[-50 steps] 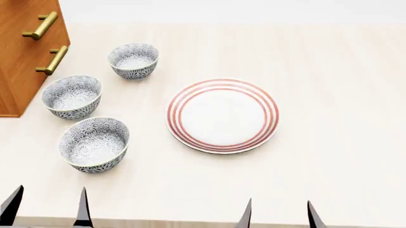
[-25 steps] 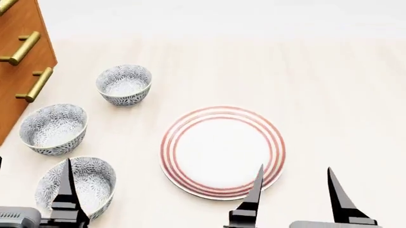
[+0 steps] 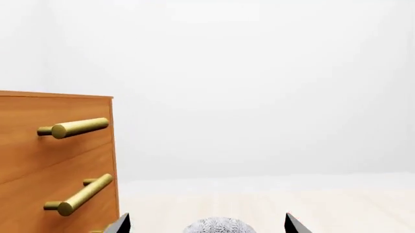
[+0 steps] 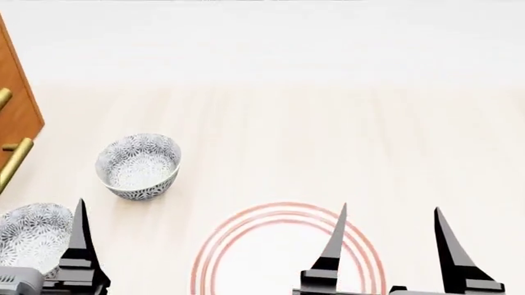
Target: Open the top drawer of the cabinet.
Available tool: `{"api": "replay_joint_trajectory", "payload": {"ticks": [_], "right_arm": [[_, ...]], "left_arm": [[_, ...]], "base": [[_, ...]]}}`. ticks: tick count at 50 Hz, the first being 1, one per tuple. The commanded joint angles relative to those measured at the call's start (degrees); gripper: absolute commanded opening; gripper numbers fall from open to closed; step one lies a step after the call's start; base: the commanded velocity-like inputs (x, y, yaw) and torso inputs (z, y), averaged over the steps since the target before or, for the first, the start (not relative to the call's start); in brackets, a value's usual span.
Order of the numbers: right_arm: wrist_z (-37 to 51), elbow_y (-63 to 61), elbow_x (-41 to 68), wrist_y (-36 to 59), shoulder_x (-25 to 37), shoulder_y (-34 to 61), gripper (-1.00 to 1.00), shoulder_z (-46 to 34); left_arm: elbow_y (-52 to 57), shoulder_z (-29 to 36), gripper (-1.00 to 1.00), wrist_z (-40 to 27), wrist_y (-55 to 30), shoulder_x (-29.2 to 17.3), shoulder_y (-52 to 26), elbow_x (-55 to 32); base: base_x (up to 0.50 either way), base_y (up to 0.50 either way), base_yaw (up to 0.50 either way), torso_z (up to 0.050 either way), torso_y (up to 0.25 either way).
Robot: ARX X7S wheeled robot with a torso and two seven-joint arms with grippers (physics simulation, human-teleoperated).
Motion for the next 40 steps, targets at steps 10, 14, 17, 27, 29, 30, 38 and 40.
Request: {"api": "replay_joint_trajectory", "payload": {"ticks": [10,14,17,27,29,30,38,40], "right_arm": [[0.2,-0.5,1.2,-0.9,1.1,-0.5,1.00,-0.5],[0.2,-0.5,1.4,-1.3,1.3,-0.6,1.00,-0.6],[0.3,-0.5,2.0,-0.6,1.3,-0.4,1.00,-0.5],[1.5,2.3,0.0,-1.7,1.5,-1.8,1.00,-1.9],[1.6,2.2,-0.1,-1.8,1.7,-1.9,1.00,-2.0],[1.6,2.2,-0.3,-2.0,1.8,-1.9,1.00,-2.1],[1.5,2.4,-0.2,-2.6,2.3,-2.1,1.00,-2.6],[1.6,2.4,-0.2,-2.7,2.4,-2.1,1.00,-2.6]], "left_arm": [[0.3,0.5,1.00,-0.7,0.3,-1.0,0.3,-0.7],[0.5,0.7,1.00,-0.9,0.4,-1.2,0.4,-0.6],[0.6,0.8,1.00,-1.0,0.3,-1.4,0.3,-0.6],[-7.7,5.8,1.00,23.4,-1.4,-6.5,-22.0,60.6],[-8.2,6.6,1.00,24.6,-1.6,-7.1,-22.6,61.9],[-9.4,7.7,1.00,24.3,-1.4,-8.0,-23.5,64.7],[-17.0,10.8,1.00,24.0,-2.6,-10.1,-29.1,74.7],[-17.7,11.2,1.00,25.1,-3.1,-10.2,-29.1,75.6]], "base": [[0.50,0.00,0.00,0.000,0.002],[0.50,0.00,0.00,0.000,0.000],[0.50,0.00,0.00,0.000,0.000],[0.10,0.00,0.00,0.000,0.000],[0.00,0.00,0.00,0.000,0.000],[0.00,0.00,0.00,0.000,0.000],[0.00,0.00,0.00,0.000,0.000],[0.00,0.00,0.00,0.000,0.000]]}}
